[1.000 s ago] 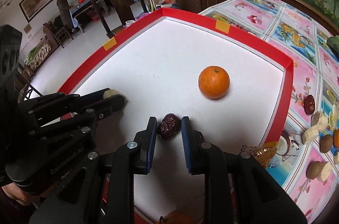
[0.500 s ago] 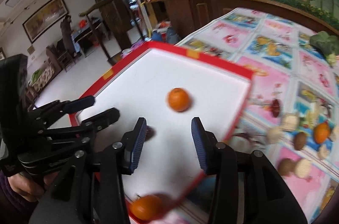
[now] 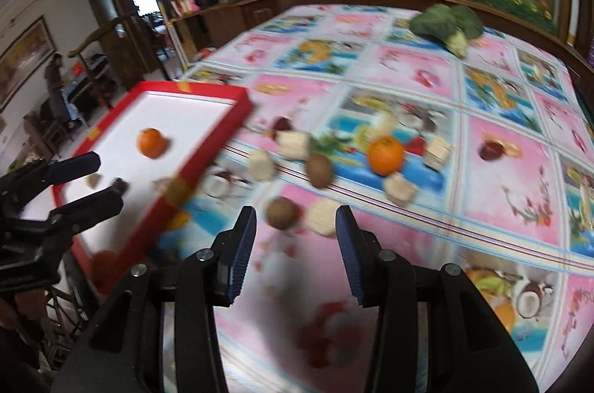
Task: Organize fruits
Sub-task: 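Grasp a beige square cake with the right tool while the left tool grasps a brown round fruit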
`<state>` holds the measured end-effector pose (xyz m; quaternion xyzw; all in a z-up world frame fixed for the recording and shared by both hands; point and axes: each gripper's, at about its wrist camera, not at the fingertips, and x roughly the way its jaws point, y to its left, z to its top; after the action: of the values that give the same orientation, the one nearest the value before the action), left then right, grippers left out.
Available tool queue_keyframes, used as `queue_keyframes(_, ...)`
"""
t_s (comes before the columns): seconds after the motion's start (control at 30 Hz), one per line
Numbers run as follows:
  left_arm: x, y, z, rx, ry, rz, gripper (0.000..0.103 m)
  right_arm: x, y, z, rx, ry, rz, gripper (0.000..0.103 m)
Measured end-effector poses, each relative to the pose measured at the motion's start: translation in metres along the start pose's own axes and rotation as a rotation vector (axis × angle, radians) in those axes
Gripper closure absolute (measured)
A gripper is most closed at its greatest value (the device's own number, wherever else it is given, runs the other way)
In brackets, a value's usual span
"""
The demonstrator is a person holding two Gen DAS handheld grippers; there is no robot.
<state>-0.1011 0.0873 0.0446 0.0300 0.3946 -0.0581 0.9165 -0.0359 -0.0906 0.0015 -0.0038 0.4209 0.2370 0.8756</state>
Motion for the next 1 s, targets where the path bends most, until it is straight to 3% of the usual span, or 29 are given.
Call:
queue_keyframes(0.43,0.027,-0.033,0.005,0.062,0.082,-0.017,0.033,0.035,-0.007,0.003,-0.035,0.071,-0.091,0.057)
queue_keyframes(0.6,0.032,-0.039,0.007,0.071,0.092,-0.016,0.033,0.034,-0.01,0.003,-0.045,0.059,-0.11,0.073)
queue_keyframes(1.0,0.064,-0.065,0.02,0.074,0.147,-0.039,0.033,0.014,-0.036,0.007,0.06,0.011,-0.065,0.073)
